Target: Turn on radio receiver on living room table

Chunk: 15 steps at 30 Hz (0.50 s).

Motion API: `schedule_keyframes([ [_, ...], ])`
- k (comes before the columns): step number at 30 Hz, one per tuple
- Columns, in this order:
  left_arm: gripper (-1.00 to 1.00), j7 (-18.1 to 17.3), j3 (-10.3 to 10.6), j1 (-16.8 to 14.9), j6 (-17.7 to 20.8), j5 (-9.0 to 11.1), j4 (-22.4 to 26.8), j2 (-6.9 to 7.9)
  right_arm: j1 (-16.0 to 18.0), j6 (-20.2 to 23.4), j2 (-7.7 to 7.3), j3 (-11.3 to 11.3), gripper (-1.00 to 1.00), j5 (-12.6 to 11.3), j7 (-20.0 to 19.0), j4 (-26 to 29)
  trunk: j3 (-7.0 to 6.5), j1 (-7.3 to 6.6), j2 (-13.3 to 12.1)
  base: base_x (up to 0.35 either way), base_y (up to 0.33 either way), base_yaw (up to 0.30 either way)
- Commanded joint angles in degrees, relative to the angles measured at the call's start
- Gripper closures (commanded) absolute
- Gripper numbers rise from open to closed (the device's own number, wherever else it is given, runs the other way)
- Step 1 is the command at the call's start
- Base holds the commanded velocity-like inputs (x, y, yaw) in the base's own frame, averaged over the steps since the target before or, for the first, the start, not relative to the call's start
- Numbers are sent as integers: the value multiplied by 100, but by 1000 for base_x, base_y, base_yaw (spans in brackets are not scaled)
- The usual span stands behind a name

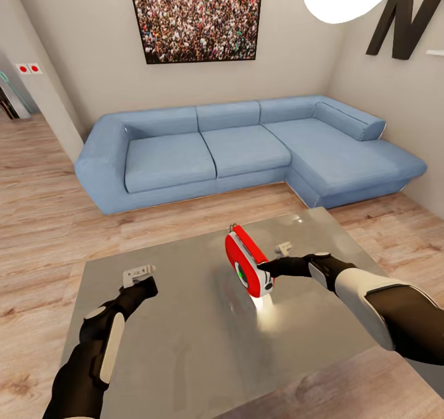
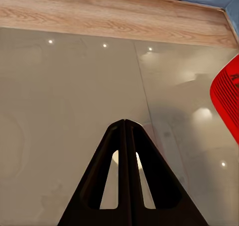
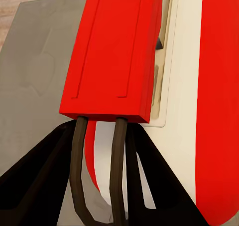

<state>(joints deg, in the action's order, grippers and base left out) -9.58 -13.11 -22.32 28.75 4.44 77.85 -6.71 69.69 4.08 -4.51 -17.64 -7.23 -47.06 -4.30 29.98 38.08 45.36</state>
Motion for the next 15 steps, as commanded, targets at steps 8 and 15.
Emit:
schedule_keyframes([
  [8, 100, -8, 20, 0, 3, 2, -34, -21, 1, -18, -6, 68, 100, -41, -73, -1, 54, 66, 122, 0, 0, 0],
  [15, 100, -9, 8, 0, -1, 21, -42, -25, 1, -21, -6, 68, 100, -40, -79, -1, 54, 66, 122, 0, 0, 0],
])
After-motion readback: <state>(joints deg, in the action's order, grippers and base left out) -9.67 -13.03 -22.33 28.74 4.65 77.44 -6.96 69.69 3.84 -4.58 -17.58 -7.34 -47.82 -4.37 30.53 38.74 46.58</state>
